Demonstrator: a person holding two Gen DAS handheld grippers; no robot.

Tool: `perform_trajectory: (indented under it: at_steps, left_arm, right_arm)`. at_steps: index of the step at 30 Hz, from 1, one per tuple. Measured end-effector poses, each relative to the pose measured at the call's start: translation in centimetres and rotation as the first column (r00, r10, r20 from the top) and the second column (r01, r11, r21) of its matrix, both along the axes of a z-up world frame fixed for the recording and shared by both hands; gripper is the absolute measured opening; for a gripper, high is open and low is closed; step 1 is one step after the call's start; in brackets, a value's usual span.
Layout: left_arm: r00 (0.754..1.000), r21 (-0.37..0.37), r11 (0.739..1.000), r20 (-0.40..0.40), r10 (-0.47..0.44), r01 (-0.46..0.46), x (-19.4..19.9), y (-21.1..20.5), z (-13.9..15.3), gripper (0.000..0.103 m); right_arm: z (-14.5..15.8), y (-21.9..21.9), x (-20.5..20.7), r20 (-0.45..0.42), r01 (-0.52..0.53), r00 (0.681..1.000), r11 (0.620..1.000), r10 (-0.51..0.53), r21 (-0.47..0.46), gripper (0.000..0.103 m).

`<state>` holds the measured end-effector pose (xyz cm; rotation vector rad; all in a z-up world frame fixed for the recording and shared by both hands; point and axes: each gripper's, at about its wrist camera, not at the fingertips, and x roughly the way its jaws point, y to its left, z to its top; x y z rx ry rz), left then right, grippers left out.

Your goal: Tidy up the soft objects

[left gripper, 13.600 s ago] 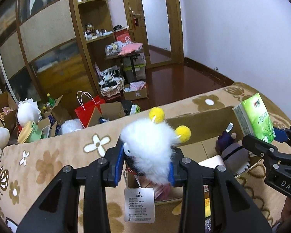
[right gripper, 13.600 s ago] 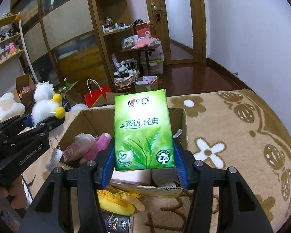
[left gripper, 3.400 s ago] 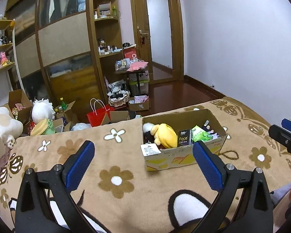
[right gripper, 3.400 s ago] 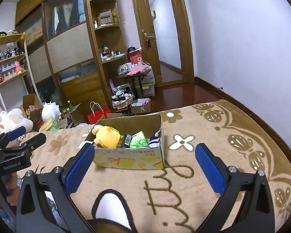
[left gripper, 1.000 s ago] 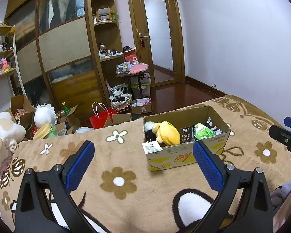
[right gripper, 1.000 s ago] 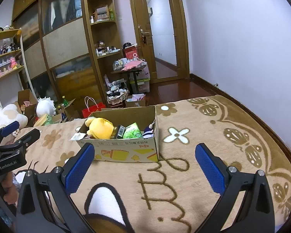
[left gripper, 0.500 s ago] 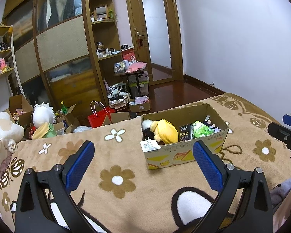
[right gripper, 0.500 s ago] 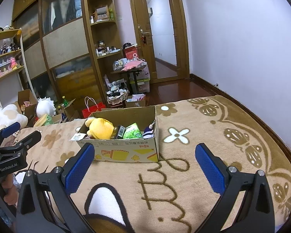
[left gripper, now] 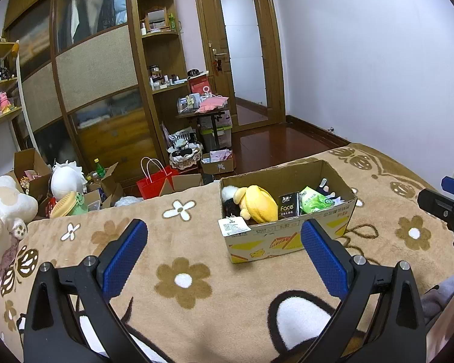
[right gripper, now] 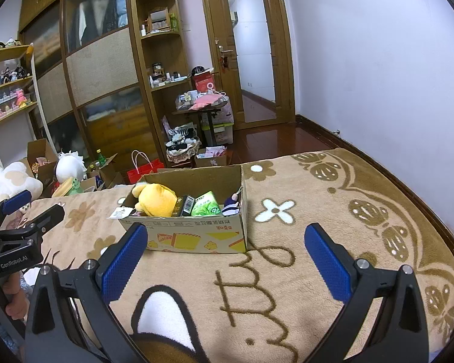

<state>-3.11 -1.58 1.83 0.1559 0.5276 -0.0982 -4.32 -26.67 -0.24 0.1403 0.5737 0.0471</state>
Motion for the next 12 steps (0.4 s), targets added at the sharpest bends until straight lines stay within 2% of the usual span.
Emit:
perform_trajectory:
  at_steps: [12]
  left_arm:
    - [1.000,0.000,1.000,0.001,-0.001,0.001,0.04,0.01,0.05,0.101]
  right_arm:
    - [0.06,0.10,-0.02,0.000,0.000,1.000,1.000,0.000,-0.001,0.103]
